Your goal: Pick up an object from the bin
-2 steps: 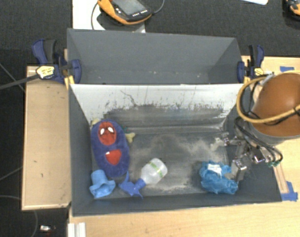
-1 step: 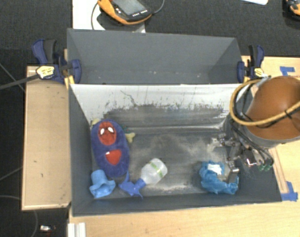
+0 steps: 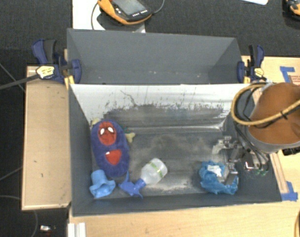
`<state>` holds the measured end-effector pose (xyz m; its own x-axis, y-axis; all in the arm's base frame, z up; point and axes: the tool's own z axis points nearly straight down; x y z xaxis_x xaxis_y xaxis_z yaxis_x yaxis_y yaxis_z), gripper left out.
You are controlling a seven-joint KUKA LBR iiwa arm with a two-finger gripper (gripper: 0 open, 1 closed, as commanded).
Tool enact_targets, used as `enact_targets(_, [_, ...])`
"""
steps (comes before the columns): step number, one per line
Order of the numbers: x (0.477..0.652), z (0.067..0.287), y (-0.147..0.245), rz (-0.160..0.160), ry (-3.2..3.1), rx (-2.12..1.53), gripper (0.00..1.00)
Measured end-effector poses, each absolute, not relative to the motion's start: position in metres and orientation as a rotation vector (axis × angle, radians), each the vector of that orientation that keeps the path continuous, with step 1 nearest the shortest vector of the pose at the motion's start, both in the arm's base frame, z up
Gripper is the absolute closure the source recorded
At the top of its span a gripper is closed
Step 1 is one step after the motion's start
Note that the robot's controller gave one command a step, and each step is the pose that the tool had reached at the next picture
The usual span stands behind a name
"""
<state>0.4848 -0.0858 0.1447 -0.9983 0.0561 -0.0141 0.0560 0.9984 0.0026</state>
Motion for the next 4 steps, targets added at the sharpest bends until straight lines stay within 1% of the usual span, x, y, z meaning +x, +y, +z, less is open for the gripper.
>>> enact_targets(1, [0.49, 0.117, -0.048, 0.006, 3.119, 0.223, 0.0])
enact_targets(2, [0.492, 0.145, -0.079, 0.008, 3.117, 0.262, 0.0])
enact_targets(3, [0.488, 0.147, -0.085, 0.003, 3.081, 0.537, 0.0])
enact_targets(4, [0.49, 0.133, -0.072, 0.012, 3.073, 0.576, 0.0])
